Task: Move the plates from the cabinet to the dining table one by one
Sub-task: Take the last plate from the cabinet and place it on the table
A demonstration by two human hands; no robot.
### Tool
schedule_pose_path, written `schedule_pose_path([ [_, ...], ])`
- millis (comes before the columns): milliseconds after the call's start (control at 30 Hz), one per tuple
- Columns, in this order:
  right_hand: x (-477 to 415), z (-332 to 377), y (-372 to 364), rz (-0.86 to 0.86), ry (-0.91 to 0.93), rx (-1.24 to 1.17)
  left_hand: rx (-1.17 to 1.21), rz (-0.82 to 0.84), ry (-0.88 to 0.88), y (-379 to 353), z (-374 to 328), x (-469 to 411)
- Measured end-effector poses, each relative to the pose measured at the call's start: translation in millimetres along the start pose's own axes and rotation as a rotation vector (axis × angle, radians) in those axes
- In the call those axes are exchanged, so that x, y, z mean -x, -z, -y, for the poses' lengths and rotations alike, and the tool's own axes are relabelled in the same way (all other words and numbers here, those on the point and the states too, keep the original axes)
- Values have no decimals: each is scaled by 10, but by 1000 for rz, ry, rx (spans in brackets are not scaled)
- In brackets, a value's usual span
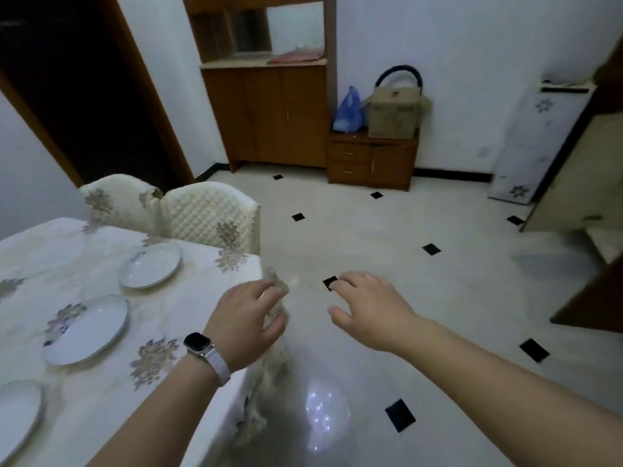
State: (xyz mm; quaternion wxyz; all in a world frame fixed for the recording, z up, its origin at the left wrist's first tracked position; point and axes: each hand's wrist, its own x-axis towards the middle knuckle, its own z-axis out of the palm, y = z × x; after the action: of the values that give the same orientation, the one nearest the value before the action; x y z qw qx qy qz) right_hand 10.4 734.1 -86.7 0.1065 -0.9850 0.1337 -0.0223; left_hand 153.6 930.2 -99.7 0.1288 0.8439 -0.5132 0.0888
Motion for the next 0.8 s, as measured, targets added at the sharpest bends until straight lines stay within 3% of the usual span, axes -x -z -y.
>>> schedule_pose_path([
  [433,457,-1247,176,-69,-324,-12,125,33,-278,-649,-854,-1404],
  [800,-753,-2087,238,-87,-565,-39,148,99,-455,-1281,-450,-3059],
])
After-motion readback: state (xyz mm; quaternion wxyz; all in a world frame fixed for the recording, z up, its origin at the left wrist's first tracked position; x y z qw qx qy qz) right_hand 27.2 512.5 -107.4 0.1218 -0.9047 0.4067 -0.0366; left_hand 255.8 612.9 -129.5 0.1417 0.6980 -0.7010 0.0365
